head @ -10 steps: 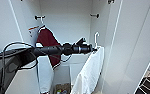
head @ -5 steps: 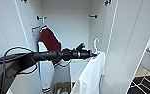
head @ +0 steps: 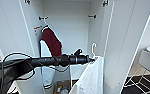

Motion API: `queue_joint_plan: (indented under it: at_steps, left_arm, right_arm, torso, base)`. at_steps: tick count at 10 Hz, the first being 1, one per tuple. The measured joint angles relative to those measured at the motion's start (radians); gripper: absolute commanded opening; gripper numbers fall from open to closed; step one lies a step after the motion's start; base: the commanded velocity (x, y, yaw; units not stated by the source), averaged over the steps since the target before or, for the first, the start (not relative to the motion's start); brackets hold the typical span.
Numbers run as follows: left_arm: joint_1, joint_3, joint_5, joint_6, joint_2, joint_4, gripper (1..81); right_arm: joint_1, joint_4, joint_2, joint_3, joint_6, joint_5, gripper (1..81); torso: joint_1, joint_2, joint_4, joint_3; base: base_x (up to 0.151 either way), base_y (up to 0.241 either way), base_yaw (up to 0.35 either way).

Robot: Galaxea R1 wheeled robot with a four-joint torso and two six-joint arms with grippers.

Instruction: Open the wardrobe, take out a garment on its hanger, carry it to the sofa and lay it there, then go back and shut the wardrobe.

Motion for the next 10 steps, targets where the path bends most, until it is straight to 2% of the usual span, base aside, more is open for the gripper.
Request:
queue_joint_plan:
  at_steps: [10]
  left_arm:
    - [0.021, 0.041, 0.001, 0.0, 0.01, 0.029, 1.0]
  right_arm:
    - [-0.001, 0.0, 0.0, 0.0, 0.0, 0.001, 81.1]
  torso:
    - [0.0, 0.0, 0.0, 0.0]
  base:
    - [-0.093, 0.0, 0.0]
